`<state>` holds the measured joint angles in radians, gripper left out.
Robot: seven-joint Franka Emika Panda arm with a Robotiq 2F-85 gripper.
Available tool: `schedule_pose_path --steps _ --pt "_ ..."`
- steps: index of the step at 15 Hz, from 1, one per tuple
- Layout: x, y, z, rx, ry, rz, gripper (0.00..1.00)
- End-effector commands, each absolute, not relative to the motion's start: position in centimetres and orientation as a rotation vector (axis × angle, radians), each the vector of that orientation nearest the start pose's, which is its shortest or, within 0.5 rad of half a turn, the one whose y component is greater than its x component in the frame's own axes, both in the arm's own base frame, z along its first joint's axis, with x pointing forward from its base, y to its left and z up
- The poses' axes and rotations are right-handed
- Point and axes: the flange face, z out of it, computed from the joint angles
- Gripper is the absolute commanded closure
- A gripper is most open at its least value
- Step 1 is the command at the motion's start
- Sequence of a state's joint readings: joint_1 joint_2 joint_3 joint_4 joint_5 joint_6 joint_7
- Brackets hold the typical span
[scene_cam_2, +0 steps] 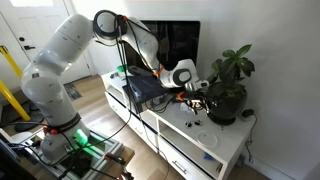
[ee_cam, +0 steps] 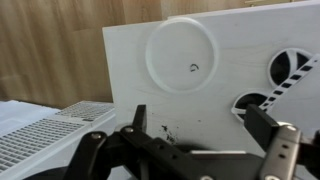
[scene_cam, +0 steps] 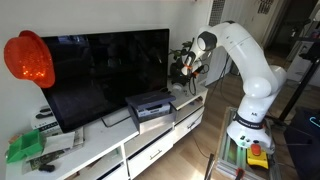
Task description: Remove the lid from the clear cup and put it on the television stand top
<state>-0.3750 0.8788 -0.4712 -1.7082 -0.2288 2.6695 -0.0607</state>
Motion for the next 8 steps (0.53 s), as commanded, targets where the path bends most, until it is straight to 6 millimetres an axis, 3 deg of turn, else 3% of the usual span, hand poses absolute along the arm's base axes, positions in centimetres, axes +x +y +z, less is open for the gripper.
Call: schedule_pose_path --steps 1,8 --pt "46.7 -46.3 16.4 -3.45 0.538 0.144 0.0" --pt "48.6 -44.2 16.7 -3.198 0.317 -0.079 0.0"
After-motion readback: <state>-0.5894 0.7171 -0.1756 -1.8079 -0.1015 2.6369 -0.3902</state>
